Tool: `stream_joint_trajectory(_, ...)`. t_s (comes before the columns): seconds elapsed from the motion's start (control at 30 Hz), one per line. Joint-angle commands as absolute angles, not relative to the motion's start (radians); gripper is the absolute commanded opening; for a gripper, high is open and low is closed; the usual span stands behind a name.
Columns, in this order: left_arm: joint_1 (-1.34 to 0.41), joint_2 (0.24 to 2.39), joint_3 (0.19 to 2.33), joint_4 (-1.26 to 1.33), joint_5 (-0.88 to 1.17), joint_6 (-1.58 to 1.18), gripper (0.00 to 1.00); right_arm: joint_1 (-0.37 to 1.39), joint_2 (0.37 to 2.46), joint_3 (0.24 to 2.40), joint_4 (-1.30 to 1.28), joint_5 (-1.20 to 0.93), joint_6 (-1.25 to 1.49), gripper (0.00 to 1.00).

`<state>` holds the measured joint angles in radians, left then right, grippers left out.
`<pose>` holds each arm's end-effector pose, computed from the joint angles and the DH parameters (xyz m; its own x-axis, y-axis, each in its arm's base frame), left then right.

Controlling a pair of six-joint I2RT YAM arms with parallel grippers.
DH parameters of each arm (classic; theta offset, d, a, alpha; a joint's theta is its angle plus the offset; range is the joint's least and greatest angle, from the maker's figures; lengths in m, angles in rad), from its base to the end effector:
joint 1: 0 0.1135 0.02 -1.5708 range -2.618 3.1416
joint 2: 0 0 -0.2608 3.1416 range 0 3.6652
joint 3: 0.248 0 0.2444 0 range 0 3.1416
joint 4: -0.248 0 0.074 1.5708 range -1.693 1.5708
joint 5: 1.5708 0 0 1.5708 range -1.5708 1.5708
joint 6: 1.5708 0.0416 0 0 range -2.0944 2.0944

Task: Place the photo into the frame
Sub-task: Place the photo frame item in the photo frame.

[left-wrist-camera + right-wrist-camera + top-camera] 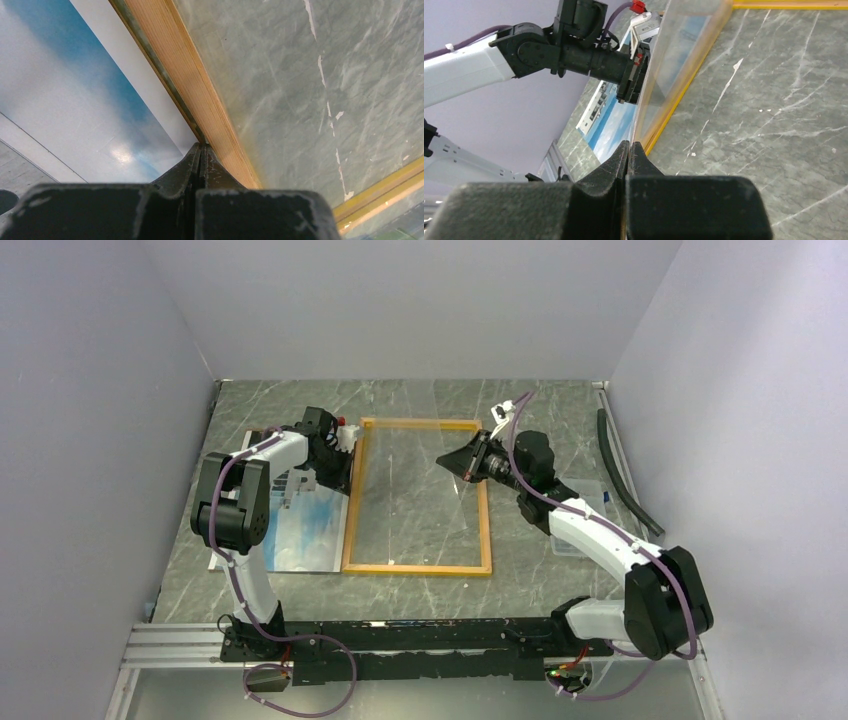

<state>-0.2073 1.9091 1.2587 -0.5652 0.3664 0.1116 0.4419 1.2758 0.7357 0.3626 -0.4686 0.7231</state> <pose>0.3597 -0.0909 0.1580 -0.8768 0.2907 -0.3830 0.4143 0.8610 -0.2951 0.2519 0.1400 0.2730 -0.6380 0.3513 -0.6852 -0.4817 0.5121 0.7111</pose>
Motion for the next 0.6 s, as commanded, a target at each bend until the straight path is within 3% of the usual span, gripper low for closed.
stream_joint_trajectory(0.0, -0.218, 1.913, 1.267, -0.585, 0.388, 0.113, 0.03, 0.476, 1.266, 0.748, 0.285, -0.489, 0.663, 0.0)
stream_joint_trajectory(0.57, -0.212, 1.908, 1.267, -0.595, 0.397, 0.102, 0.03, 0.525, 1.198, 0.794, 0.179, -0.421, 0.593, 0.0)
